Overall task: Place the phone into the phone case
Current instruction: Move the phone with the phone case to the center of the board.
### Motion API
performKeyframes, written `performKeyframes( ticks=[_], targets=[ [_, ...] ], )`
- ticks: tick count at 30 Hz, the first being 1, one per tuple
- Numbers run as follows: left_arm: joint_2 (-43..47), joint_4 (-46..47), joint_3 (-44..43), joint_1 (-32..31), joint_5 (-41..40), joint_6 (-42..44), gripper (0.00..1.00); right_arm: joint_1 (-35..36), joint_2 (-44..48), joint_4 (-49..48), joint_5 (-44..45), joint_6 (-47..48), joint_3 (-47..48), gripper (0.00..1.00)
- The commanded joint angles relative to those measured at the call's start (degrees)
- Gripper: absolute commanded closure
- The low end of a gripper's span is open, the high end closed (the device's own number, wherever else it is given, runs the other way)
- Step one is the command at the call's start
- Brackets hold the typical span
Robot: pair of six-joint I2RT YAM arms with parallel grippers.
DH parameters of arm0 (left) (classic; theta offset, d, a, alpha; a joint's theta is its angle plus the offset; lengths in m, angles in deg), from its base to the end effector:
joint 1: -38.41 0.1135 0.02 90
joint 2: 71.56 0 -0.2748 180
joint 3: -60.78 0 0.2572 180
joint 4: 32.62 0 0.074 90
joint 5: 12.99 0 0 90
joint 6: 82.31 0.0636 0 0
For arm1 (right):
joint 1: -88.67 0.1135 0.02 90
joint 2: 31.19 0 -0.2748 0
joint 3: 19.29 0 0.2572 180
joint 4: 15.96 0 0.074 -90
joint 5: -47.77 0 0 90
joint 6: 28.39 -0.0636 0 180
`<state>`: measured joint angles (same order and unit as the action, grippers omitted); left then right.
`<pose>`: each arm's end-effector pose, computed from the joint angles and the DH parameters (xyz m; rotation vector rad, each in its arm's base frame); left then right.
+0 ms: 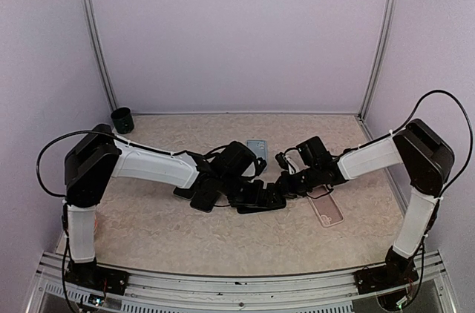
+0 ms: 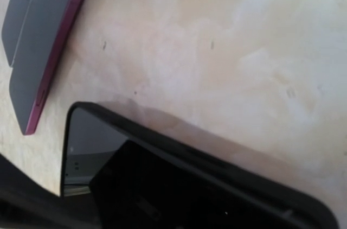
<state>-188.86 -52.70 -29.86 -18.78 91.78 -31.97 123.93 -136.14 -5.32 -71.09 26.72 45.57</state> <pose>0.2404 -0.4028 0.1436 0.5372 2.5922 -1.0116 0.2842 0.2385 0.1130 -0.2516 2.6472 1.1005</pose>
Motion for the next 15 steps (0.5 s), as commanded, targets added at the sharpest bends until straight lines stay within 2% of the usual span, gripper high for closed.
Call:
performKeyframes(
  ticks=[1,15],
  targets=[
    [-3.2,-4.0,-1.9,-0.6,1.8,2.9,0.01,0.7,-5.0,12.9,6.5,1.1,-2.7,1.0],
    [-7.8,-5.4,0.2,1.4,2.9,2.5,0.04,-1.2,-5.5,13.2,6.6,1.3,-5.2,1.0]
  ],
)
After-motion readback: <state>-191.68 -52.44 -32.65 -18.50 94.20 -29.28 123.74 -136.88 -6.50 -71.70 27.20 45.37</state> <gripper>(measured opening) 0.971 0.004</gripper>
